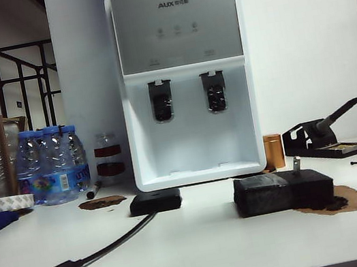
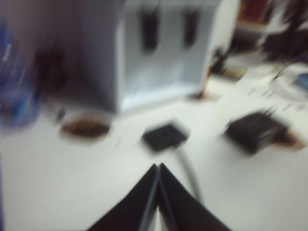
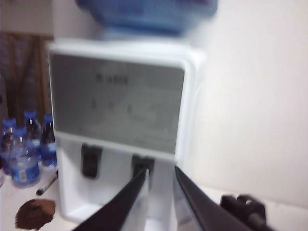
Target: Take the USB flash drive out of the black sponge and insert it into the slot on top of the black USB adpator box.
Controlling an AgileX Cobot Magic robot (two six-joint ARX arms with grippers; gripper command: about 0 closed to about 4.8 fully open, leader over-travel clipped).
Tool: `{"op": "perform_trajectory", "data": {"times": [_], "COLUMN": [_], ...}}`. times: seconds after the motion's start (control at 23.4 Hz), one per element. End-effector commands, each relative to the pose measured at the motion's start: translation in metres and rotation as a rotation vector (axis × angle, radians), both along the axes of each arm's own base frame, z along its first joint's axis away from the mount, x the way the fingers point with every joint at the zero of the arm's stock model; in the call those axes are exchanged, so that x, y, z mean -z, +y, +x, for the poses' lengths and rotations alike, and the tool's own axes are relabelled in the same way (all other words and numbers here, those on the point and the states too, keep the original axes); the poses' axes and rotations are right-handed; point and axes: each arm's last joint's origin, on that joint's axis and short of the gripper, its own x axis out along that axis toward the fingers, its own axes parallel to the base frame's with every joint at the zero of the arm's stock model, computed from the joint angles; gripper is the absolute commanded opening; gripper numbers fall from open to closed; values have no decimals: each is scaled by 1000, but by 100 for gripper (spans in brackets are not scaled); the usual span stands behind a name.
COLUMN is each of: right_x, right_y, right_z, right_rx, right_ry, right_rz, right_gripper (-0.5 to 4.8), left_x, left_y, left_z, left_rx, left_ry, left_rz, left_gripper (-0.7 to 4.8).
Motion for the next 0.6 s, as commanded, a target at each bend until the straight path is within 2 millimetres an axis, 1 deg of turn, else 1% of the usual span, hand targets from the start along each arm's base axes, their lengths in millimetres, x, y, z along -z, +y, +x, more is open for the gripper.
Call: {"op": "perform_trajectory", "data": {"times": [0.04, 0.09, 0.17, 0.3, 0.38, 0.47, 0.6], "right_x": [24, 31, 45, 72, 86, 102, 117], "right_y": [13, 13, 11, 8, 6, 8, 10], "right_z": [4, 3, 0, -4, -6, -6, -4], "right_rx": [10, -8, -43, -49, -55, -102, -123], "right_ry": [-47, -62, -97, -74, -31, 25, 92], "right_rz": [84, 98, 127, 167, 176, 161, 132], "right_gripper": [141, 160, 161, 161, 161, 161, 161], "left_x": [-37, -45, -52, -56, -55, -54, -55], "left_y": [-4, -5, -7, -9, -11, -15, -26], "left_z": [-6, -6, -5, 4, 15, 27, 51], "left_rx": [170, 209, 250, 303, 326, 347, 386], "left_ry": [-123, -143, -147, -120, -107, -87, -55], "left_rz": [-16, -22, -25, -35, -39, -43, -45], "left_gripper": [-4, -4, -4, -4, -4, -4, -4]}}
